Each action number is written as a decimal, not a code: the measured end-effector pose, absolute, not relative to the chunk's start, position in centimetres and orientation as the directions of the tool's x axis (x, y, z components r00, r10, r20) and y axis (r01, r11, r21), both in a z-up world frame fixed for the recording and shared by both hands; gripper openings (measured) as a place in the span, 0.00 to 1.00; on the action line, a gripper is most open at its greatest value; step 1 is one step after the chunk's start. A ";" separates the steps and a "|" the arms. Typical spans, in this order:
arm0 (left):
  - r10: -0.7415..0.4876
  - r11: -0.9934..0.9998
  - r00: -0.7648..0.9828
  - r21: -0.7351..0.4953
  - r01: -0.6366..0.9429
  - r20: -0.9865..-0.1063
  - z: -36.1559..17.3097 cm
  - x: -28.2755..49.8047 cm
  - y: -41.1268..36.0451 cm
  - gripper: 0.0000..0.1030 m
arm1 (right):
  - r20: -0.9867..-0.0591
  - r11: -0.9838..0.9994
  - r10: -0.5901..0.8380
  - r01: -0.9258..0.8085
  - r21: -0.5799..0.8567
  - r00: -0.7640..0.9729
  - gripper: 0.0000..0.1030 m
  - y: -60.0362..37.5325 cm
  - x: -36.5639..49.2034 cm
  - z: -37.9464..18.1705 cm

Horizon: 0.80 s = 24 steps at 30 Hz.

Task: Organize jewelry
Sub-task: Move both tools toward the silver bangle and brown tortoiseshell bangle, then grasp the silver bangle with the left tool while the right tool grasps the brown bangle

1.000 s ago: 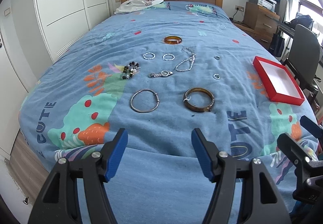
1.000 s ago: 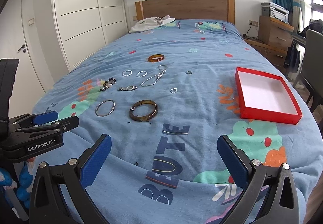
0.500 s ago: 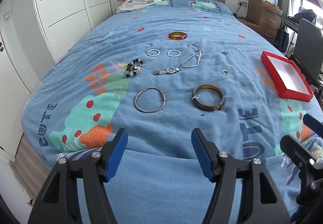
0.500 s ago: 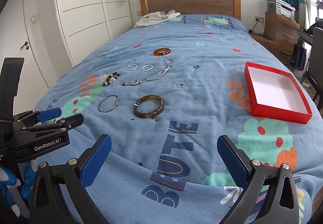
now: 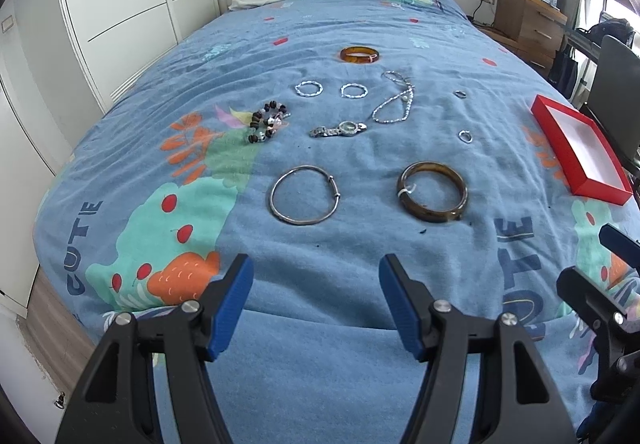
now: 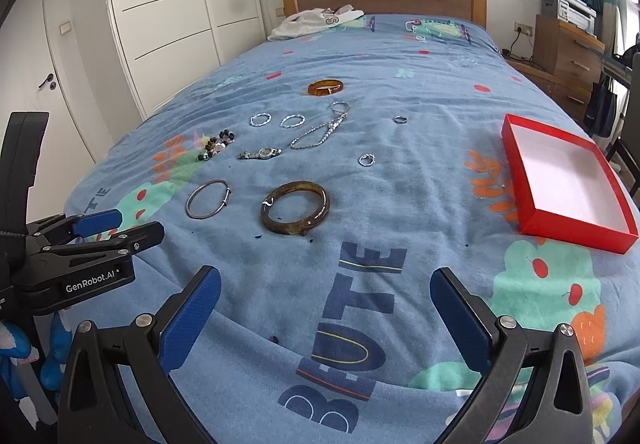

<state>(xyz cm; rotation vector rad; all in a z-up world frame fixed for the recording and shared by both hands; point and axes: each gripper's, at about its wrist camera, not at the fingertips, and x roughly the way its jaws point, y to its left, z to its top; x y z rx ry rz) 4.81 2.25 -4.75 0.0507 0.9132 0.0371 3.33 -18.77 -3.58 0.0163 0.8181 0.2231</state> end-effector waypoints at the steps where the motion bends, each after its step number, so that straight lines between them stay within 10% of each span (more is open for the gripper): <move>1: 0.053 0.998 0.606 0.058 -0.011 -0.794 -4.9 5.0 2.4 0.62 | -0.724 0.976 0.205 -0.191 0.103 0.659 0.99 -18.8 3.6 -3.7; 24: 0.017 0.999 0.567 -0.011 -0.047 -0.824 -6.3 10.7 6.8 0.62 | -0.748 0.966 0.245 -0.219 0.136 0.617 0.95 -18.2 8.8 -5.7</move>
